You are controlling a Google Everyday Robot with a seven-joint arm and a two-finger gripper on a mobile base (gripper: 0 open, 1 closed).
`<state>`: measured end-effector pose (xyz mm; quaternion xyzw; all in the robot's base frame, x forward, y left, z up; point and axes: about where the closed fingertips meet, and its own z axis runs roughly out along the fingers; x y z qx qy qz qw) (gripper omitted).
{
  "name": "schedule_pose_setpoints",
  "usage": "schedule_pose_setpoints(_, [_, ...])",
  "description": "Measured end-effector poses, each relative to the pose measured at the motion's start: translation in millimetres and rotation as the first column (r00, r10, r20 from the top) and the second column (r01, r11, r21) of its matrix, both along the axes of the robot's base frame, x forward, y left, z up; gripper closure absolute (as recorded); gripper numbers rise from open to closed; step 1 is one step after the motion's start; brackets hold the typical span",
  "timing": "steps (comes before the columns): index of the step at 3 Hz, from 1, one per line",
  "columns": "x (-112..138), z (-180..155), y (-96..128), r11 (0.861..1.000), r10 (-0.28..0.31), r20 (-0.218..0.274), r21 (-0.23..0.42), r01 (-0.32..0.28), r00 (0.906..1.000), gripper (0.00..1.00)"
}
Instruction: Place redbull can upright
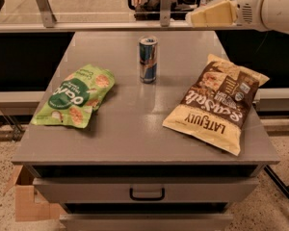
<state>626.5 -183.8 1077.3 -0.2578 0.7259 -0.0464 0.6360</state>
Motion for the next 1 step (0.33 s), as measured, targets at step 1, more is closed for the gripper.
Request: schedule_pose_setpoints(1, [0.0, 0.1, 0.0, 1.0, 0.0, 0.0, 0.0, 0.0, 1.0, 0.0])
